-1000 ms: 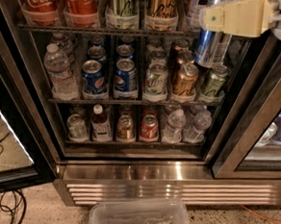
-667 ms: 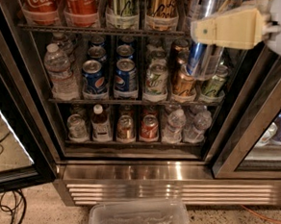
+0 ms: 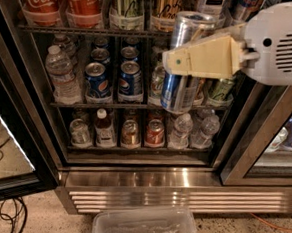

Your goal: Pick redbull can from top shelf of fridge

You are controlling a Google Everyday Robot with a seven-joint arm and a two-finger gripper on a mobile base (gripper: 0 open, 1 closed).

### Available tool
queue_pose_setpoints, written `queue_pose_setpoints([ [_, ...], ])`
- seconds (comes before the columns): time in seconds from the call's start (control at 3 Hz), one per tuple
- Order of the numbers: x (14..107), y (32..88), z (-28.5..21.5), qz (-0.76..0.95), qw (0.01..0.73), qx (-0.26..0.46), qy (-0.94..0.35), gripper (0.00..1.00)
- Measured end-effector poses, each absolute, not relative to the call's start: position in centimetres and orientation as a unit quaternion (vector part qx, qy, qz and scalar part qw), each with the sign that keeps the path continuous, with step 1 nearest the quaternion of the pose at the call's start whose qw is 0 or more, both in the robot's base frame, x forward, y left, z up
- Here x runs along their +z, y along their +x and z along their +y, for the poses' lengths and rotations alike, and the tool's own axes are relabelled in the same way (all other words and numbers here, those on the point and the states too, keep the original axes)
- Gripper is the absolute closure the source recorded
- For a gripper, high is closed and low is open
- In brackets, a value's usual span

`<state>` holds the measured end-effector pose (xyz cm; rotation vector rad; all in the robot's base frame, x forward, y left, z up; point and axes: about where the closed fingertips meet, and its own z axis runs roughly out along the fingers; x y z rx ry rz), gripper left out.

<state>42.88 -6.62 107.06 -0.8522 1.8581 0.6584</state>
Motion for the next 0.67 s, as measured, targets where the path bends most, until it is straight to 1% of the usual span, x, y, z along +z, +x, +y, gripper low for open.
queue_pose_setpoints([
  [0.33, 106.56, 41.57, -4.92, 0.762, 0.457, 0.288, -0.359, 1.00],
  [0.67, 106.56, 41.57, -4.92, 0.762, 0.457, 0.288, -0.359, 1.00],
])
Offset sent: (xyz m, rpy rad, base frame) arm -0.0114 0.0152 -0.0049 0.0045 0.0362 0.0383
